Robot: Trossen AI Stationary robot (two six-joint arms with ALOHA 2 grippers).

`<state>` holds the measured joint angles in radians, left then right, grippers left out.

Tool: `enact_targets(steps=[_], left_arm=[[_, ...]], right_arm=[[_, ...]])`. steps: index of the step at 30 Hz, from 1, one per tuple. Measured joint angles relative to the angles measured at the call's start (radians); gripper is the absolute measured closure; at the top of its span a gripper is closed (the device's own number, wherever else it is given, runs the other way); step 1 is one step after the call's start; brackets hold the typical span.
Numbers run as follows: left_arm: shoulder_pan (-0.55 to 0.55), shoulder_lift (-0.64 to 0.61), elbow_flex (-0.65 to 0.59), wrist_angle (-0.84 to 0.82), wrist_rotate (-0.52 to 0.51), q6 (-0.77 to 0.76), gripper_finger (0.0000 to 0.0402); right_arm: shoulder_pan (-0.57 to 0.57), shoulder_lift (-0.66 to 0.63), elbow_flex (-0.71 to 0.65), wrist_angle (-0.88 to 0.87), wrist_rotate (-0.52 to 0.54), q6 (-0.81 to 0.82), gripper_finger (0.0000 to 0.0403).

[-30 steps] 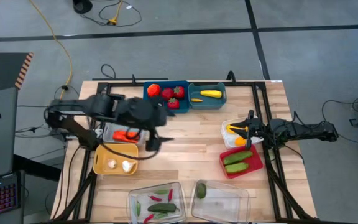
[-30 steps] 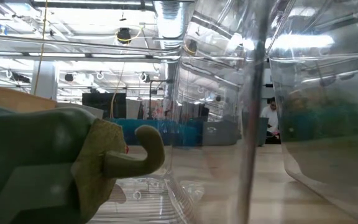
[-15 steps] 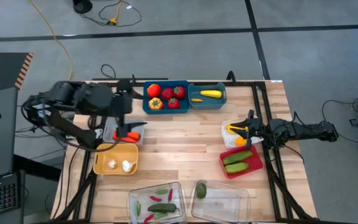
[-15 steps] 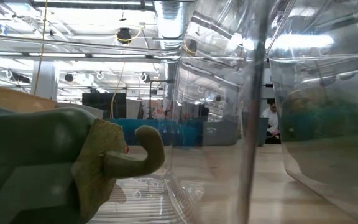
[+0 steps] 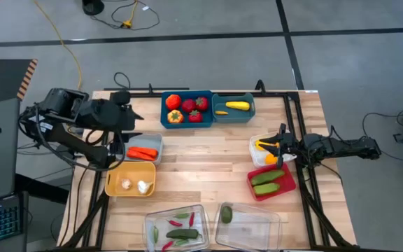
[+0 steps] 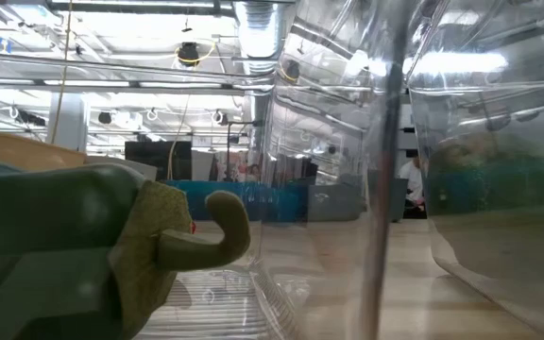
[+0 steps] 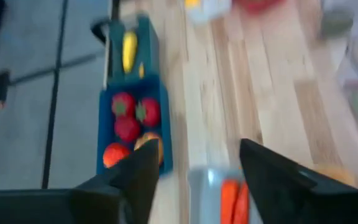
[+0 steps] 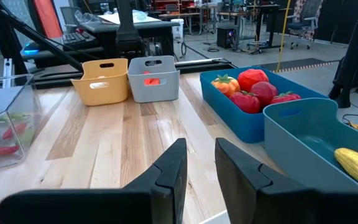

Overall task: Sort produce into baskets
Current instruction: Return to Home Position

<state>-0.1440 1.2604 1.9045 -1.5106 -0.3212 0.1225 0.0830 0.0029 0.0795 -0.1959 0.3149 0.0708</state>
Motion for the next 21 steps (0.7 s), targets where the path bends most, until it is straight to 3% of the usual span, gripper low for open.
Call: enact_targets(steps=[2, 12, 17, 21], left_arm=[[0.000, 0.003, 0.000, -0.064, -0.002, -0.028, 0.0217], [0.000, -0.030, -0.012, -0.041, -0.006, -0.034, 0.0381], [0.000, -0.082, -0.016, 0.021, -0.007, -0.079, 0.0399], [0.000, -0.189, -0.089, 0.146, 0.002, -0.087, 0.0401]], right_arm=[[0.000, 0.000, 0.000, 0.000, 0.000, 0.000, 0.0291], [0.000, 0.000, 0.000, 0.000, 0.000, 0.000, 0.0291], [0.000, 0.000, 0.000, 0.001, 0.000, 0.000, 0.0291], [0.000, 0.000, 0.000, 0.000, 0.000, 0.000, 0.0291]])
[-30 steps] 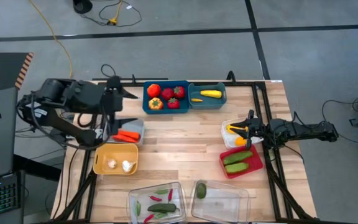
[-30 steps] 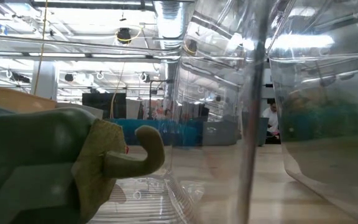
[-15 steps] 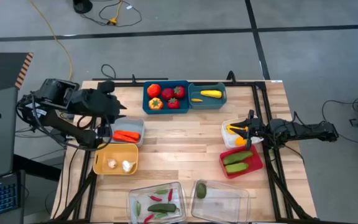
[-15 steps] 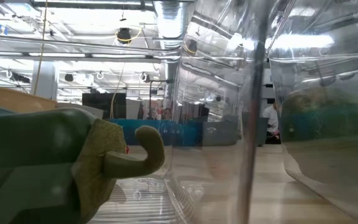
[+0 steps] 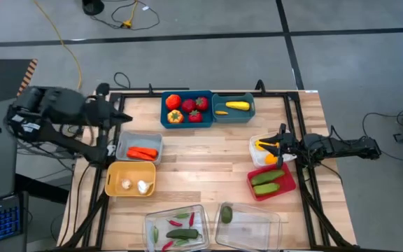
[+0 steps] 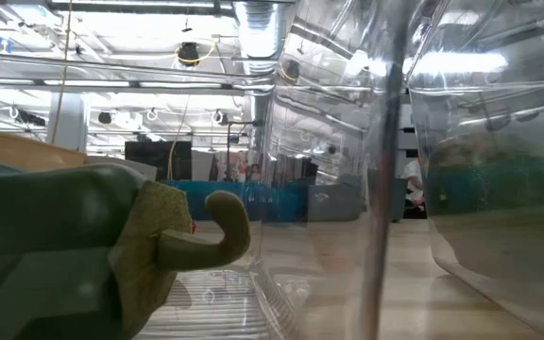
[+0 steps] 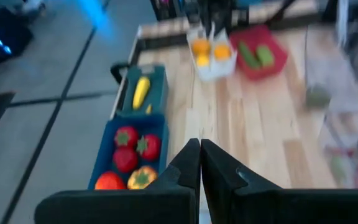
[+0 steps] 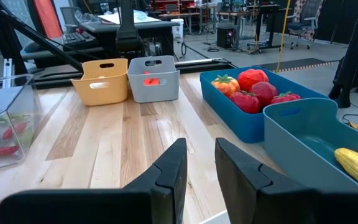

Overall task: Sort produce into baskets
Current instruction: Return to Home Position

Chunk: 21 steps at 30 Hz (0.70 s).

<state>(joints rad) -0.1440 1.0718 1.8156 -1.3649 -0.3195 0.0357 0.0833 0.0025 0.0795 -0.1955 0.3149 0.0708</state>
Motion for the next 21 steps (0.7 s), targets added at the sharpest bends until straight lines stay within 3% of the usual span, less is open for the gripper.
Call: enact_targets(steps=[6, 14, 21], left_arm=[[0.000, -0.230, -0.324, 0.287, 0.001, -0.017, 0.0401], [0.000, -0.550, -0.879, 0.793, 0.105, 0.151, 0.0402], [0.000, -0.798, -1.202, 1.043, 0.108, 0.146, 0.0401]], right_arm=[[0.000, 0.000, 0.000, 0.000, 0.000, 0.000, 0.0291], [0.000, 0.000, 0.000, 0.001, 0.000, 0.000, 0.0291], [0.000, 0.000, 0.000, 0.001, 0.000, 0.000, 0.0291]])
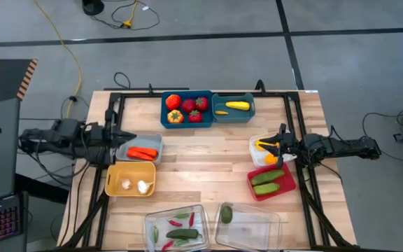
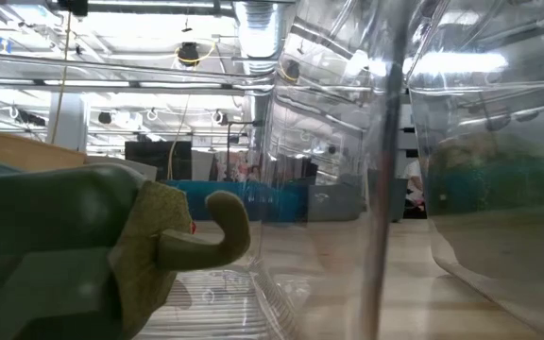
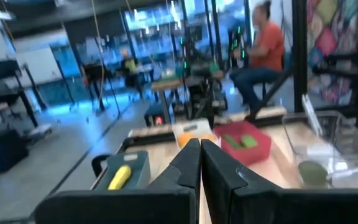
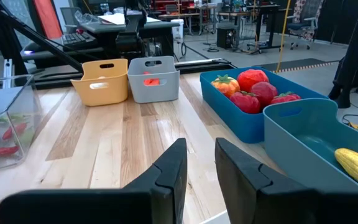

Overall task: Sort produce into baskets
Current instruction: Return to Home Position

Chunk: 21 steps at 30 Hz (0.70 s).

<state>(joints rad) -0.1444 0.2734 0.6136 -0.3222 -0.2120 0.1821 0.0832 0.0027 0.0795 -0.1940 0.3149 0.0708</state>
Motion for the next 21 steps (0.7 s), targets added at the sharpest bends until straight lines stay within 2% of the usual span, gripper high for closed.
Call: enact_targets(steps=[9, 17, 21], left_arm=[[0.000, -0.275, -0.246, 0.114, 0.007, 0.000, 0.0401], [0.000, -0.257, -0.361, 0.232, 0.034, 0.035, 0.0401], [0.000, -0.258, -0.431, 0.367, 0.041, 0.053, 0.0401]], right_arm=[[0.000, 0.000, 0.000, 0.000, 0.000, 0.000, 0.0291], [0.000, 0.000, 0.000, 0.000, 0.001, 0.000, 0.0291], [0.000, 0.000, 0.000, 0.000, 0.001, 0.000, 0.0291]])
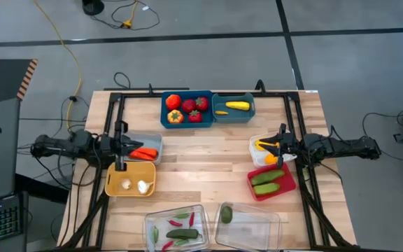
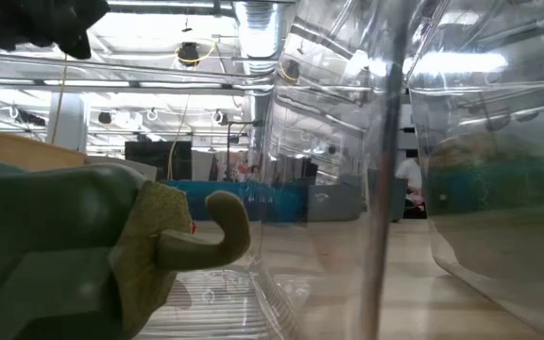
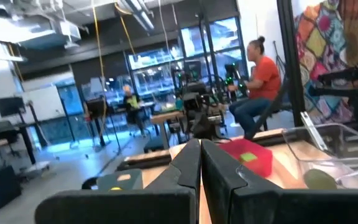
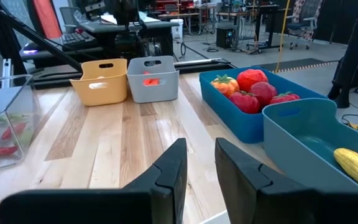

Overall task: Sort produce into baskets
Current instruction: Return to Home Position

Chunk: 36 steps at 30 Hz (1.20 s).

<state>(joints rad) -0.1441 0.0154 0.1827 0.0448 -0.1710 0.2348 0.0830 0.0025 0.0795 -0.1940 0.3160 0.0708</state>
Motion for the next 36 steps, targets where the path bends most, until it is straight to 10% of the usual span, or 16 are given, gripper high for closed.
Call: enact_targets(steps=[36], left_arm=[[0.256, 0.002, -0.172, 0.097, 0.247, 0.029, 0.0401]], right_arm=[[0.000, 0.000, 0.000, 0.000, -0.001, 0.000, 0.0291]])
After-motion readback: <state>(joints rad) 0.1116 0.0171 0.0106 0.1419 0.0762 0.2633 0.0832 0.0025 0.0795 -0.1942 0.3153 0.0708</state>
